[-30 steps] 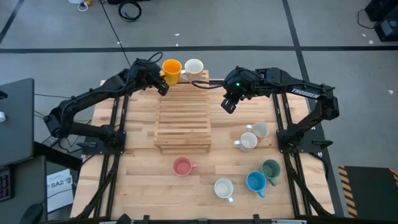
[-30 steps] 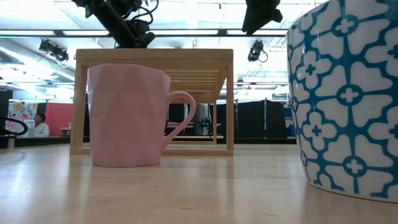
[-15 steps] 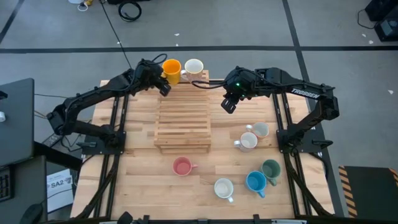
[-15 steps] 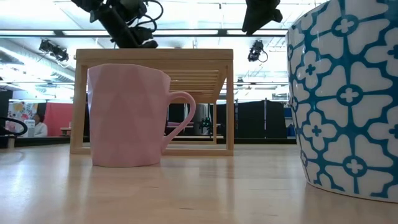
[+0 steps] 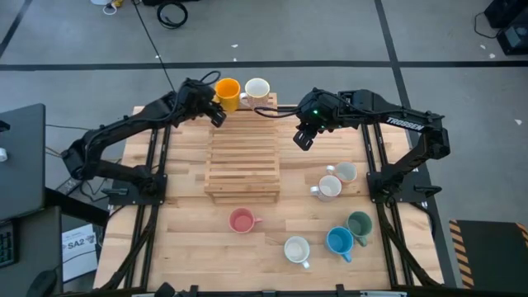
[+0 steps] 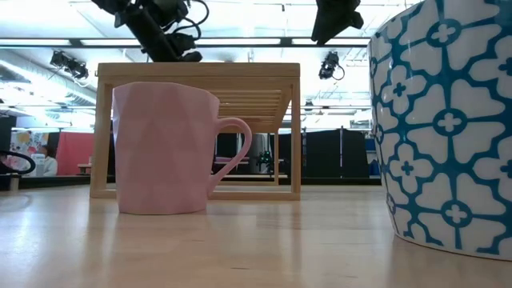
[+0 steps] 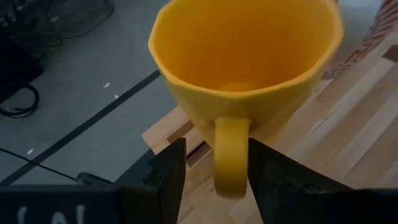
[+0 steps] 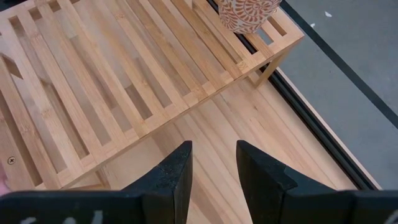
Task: Place coffee mugs
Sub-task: Put the yellow mug on the shelf, then put the gray mug on the shelf
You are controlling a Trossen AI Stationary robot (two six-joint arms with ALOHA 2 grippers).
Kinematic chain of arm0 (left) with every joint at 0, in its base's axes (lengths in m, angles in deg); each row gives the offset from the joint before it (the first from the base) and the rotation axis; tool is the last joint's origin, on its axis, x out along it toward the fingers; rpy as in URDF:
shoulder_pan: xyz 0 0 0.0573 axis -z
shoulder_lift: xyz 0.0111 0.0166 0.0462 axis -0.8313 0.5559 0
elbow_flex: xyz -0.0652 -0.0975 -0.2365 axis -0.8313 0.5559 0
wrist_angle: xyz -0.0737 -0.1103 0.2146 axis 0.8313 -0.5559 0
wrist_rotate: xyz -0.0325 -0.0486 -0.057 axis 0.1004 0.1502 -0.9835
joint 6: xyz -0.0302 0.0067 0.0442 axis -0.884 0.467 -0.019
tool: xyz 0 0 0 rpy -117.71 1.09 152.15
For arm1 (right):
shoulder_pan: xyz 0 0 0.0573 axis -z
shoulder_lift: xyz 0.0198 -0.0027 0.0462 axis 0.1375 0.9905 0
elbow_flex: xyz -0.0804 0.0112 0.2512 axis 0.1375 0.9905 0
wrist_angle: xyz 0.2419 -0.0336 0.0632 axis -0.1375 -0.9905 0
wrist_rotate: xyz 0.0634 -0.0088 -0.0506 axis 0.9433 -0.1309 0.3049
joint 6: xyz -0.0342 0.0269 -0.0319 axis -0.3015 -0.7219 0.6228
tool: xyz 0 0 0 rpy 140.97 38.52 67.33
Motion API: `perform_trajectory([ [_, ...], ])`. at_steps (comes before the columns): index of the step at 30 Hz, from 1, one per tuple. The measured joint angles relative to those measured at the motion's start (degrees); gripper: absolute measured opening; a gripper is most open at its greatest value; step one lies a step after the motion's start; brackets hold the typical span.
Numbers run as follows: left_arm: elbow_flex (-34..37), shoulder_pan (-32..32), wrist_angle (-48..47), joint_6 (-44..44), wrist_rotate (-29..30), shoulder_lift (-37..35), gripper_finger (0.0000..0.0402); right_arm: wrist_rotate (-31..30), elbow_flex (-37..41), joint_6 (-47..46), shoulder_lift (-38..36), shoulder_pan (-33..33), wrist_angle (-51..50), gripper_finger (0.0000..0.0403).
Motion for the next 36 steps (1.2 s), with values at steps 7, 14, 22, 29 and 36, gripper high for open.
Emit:
perform_trajectory([
  [7, 0.0, 1.2, -0.9, -1.2, -0.8, -3.1, 0.0169, 0.0, 0.0, 0.0, 0.0, 0.0, 0.0, 0.0130],
  [14, 0.0, 3.9, -4.7, -1.6, -1.0, -6.5, 0.0169, 0.0, 0.0, 0.0, 0.0, -0.5, 0.0, 0.0130],
  [22, 0.0, 10.4, -9.7, -3.4, -1.2, -8.4, 0.0169, 0.0, 0.0, 0.1, 0.0, -5.4, 0.0, 0.0130],
  [29, 0.0, 16.8, -9.9, -4.6, -5.0, -8.6, 0.0169, 0.0, 0.0, -1.7, 0.0, -9.8, -2.0, 0.0130],
  [36, 0.0, 22.9, -10.0, -6.6, -5.2, -8.6, 0.0169, -0.3, 0.0, -7.8, 0.0, -12.0, -9.7, 0.0130],
])
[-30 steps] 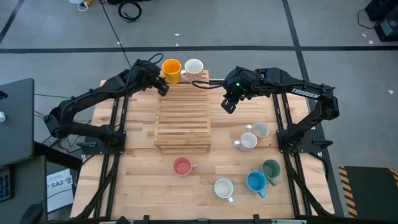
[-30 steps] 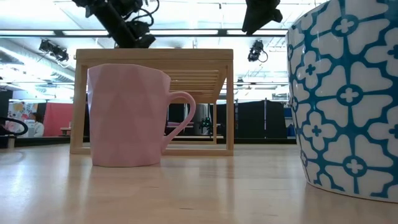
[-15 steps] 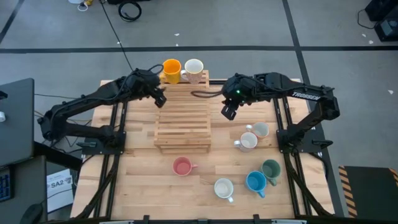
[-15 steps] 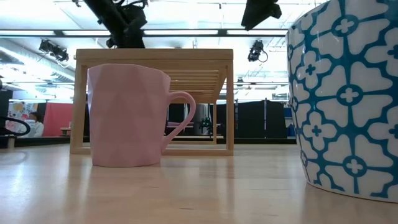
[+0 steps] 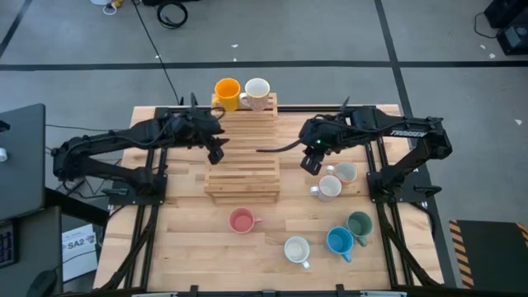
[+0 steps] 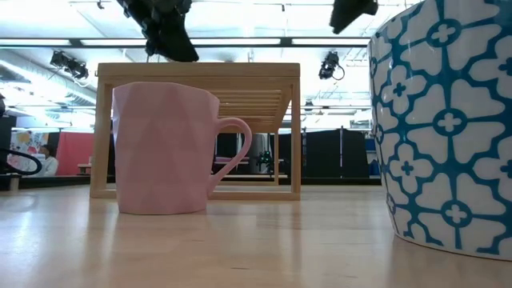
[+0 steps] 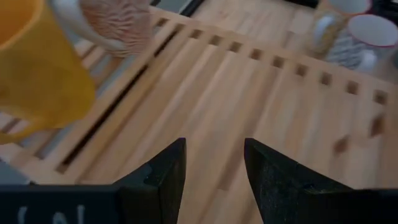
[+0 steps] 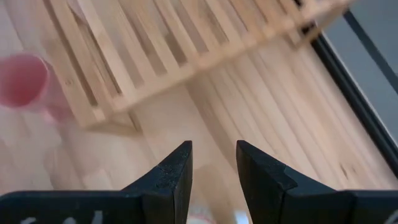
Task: Place coffee mugs
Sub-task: Put the gray mug on the shelf
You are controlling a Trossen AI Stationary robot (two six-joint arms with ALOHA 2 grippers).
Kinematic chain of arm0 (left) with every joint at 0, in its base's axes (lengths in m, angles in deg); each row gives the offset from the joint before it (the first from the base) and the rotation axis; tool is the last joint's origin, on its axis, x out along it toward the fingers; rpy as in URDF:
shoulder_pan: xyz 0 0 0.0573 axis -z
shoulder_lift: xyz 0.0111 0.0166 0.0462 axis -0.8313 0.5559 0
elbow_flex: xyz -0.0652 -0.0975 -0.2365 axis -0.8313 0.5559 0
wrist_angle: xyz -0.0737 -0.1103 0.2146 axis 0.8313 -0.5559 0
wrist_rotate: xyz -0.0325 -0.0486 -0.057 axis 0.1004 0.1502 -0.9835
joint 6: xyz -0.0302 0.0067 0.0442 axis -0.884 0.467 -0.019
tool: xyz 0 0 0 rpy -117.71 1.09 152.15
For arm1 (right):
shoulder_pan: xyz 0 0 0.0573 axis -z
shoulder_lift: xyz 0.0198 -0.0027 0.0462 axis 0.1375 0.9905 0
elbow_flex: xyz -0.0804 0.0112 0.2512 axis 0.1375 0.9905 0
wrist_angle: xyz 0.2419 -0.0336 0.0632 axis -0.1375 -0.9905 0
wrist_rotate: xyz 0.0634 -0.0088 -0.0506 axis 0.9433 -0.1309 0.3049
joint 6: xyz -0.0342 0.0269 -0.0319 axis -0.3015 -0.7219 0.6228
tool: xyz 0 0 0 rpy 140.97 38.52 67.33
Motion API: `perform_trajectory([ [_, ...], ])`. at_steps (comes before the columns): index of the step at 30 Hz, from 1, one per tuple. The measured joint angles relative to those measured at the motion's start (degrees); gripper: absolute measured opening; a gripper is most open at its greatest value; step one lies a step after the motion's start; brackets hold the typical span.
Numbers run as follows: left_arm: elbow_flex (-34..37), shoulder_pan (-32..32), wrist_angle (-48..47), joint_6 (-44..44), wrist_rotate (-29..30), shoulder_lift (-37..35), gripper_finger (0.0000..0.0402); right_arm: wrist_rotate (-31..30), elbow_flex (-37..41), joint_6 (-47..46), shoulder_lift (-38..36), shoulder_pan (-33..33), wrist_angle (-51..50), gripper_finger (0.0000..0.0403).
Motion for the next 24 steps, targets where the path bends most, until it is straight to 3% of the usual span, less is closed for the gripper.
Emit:
perform_trajectory([
  [11, 0.0, 6.2, 0.0, -0.9, 0.0, 0.0, 0.0169, -0.2, 0.0, -4.7, 0.0, 1.6, -13.3, 0.0130],
  [24, 0.0, 8.0, 0.1, -0.9, 0.1, 0.0, 0.0169, 2.1, 0.0, -5.3, 0.0, -1.5, -13.8, 0.0130],
])
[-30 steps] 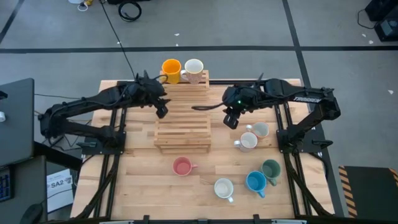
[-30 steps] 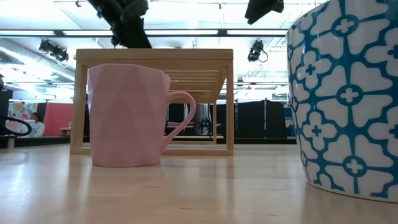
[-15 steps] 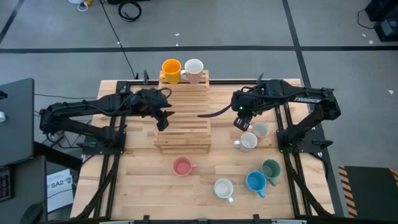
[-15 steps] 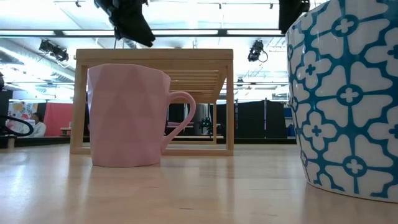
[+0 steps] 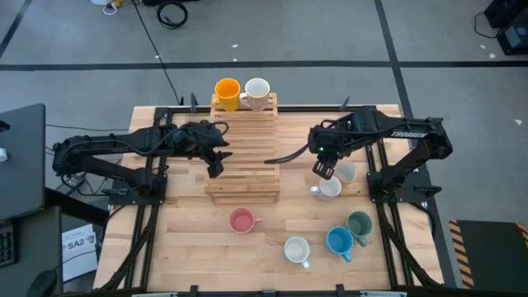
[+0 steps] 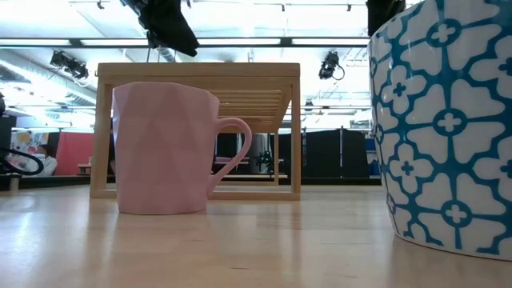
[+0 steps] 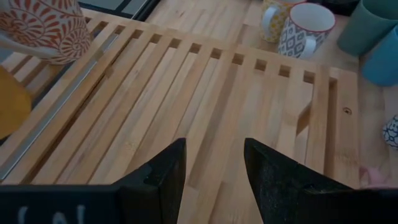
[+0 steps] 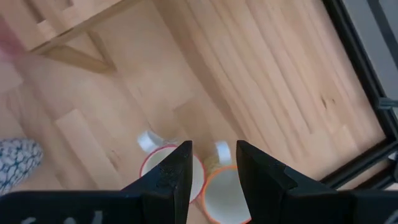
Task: Place coffee mugs
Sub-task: Put the gray mug on the shelf
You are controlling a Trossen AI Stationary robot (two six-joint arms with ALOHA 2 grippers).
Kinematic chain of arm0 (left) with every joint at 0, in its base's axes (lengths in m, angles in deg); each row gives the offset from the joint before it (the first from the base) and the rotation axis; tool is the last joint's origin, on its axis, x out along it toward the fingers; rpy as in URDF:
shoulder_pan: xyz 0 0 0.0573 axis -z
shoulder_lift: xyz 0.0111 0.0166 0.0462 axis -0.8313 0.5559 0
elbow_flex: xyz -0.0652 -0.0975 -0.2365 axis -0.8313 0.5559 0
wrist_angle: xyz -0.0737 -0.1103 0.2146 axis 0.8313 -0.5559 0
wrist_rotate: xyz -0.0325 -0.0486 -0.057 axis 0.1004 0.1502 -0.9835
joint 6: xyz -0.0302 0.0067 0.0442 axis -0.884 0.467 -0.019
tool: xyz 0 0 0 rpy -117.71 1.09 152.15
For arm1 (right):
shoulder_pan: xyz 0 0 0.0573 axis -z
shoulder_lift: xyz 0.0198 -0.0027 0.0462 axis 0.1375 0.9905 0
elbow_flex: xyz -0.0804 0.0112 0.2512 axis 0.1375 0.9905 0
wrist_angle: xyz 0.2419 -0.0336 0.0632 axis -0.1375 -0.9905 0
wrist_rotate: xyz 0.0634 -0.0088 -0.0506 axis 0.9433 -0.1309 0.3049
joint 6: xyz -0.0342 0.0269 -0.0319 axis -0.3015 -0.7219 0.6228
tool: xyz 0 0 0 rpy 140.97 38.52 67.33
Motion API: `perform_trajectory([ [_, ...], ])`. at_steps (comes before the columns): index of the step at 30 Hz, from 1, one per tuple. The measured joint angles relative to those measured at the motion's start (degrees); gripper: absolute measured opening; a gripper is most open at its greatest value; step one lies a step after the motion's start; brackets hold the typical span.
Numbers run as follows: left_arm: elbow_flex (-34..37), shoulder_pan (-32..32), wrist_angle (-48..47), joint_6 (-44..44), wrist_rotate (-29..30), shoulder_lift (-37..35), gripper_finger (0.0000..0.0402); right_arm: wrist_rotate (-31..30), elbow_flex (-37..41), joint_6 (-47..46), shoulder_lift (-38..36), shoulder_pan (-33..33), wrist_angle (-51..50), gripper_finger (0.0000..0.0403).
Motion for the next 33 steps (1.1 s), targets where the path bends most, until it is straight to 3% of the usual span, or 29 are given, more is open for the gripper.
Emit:
perform_trajectory([
  [9, 0.0, 0.0, 0.0, 0.0, 0.0, 0.0, 0.0169, -0.1, 0.0, -3.3, 0.0, -4.2, 0.0, 0.0130],
  [15, 0.0, 0.0, 0.0, 0.0, 0.0, 0.0, 0.0169, -0.6, 0.4, -0.7, 0.2, -5.1, 0.1, 0.0130],
  [33, 0.0, 0.0, 0.2, 0.0, 0.0, 0.0, 0.0169, 7.2, 23.8, 17.4, 0.1, -4.0, 12.6, 0.0130],
])
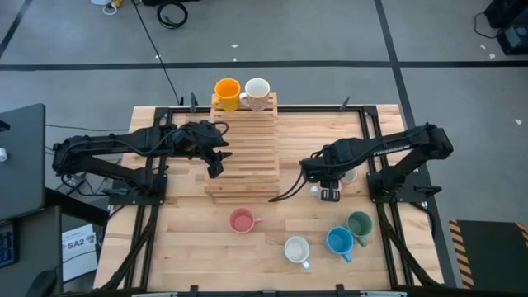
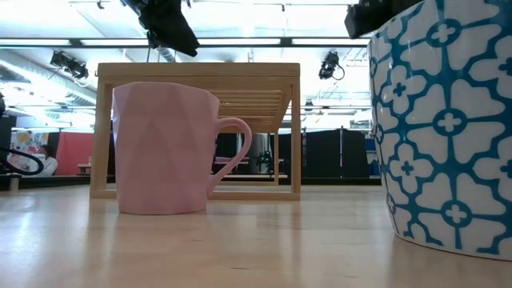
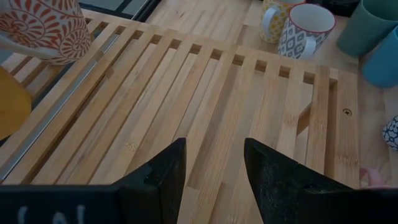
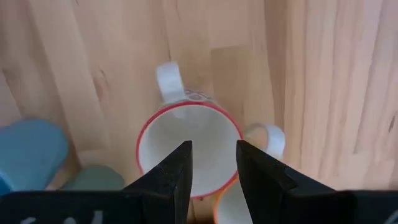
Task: Place coffee mugs
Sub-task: Put the gray mug on the shelf
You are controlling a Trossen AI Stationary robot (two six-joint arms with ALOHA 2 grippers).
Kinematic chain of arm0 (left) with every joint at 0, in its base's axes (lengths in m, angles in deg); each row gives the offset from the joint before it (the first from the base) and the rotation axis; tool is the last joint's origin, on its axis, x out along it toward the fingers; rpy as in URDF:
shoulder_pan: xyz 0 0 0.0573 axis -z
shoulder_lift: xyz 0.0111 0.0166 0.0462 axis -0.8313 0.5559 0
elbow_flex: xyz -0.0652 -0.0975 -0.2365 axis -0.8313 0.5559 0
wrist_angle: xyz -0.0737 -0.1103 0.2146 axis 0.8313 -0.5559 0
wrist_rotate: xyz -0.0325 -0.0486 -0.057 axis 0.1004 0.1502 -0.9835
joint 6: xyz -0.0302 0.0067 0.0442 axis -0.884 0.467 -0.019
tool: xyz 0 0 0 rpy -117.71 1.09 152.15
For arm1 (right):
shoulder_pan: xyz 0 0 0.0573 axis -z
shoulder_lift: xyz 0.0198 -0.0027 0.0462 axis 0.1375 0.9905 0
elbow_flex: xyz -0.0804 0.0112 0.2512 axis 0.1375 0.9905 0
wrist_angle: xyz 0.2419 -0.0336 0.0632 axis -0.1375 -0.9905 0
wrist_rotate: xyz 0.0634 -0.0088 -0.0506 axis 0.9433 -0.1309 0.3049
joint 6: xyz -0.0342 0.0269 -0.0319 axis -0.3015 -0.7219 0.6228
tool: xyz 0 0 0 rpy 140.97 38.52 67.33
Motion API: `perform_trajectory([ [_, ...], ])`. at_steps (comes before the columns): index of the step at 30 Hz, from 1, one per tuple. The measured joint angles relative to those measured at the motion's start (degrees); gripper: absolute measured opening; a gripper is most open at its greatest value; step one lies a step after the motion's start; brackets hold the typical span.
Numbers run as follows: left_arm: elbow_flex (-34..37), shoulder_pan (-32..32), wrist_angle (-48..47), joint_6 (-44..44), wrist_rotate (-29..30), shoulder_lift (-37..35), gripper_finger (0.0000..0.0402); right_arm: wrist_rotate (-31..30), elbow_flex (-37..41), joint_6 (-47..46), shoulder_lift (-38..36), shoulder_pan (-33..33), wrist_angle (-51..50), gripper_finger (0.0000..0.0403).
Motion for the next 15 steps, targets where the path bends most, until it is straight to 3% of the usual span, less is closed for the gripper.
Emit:
perform_trajectory([
  [15, 0.0, 0.0, 0.1, 0.0, 0.0, 0.0, 0.0169, 2.8, 6.6, 9.7, 0.0, 7.1, 4.9, 0.0130],
])
